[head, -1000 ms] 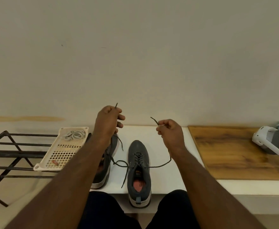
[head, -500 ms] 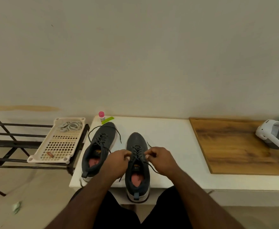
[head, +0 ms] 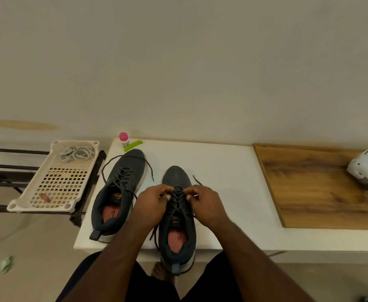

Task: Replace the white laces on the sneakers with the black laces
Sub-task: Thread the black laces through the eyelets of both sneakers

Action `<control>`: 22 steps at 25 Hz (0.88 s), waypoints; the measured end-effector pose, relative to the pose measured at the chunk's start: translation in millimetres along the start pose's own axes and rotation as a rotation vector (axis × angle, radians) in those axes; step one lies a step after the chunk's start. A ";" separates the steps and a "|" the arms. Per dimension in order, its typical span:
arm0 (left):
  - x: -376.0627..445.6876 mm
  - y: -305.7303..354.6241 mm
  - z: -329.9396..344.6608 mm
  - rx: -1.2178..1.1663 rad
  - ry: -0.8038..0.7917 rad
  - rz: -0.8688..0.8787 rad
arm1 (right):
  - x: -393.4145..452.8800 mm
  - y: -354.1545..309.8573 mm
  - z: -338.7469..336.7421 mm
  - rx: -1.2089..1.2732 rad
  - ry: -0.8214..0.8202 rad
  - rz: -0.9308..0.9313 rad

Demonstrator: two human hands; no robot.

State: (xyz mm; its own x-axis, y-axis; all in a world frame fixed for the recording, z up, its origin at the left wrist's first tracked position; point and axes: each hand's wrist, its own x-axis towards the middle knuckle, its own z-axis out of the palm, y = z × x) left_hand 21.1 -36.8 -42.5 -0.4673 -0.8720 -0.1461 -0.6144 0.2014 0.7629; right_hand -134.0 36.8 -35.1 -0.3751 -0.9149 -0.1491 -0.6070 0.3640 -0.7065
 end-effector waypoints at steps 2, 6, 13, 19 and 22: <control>4.7 -3.9 -0.4 -0.012 -0.015 0.011 | 8.7 -3.3 -0.1 -0.076 -0.055 -0.053; 11.4 -6.8 -0.6 -0.022 -0.004 0.046 | 19.0 -2.7 0.7 -0.236 -0.126 -0.134; 12.5 -3.8 3.1 0.035 -0.019 0.066 | 18.5 3.9 9.6 -0.182 -0.044 -0.118; 9.6 -7.1 -1.8 0.019 -0.045 0.102 | 19.7 2.7 10.3 -0.174 -0.030 -0.070; 7.8 -5.5 -3.3 -0.022 -0.048 0.072 | 17.2 4.6 9.4 -0.113 -0.008 -0.050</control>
State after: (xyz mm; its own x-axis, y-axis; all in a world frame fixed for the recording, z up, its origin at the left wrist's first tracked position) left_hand 22.9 -46.2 -45.8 -0.5398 -0.8332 -0.1203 -0.5645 0.2523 0.7859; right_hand -136.7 21.1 -47.4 -0.3374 -0.9335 -0.1217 -0.6998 0.3352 -0.6308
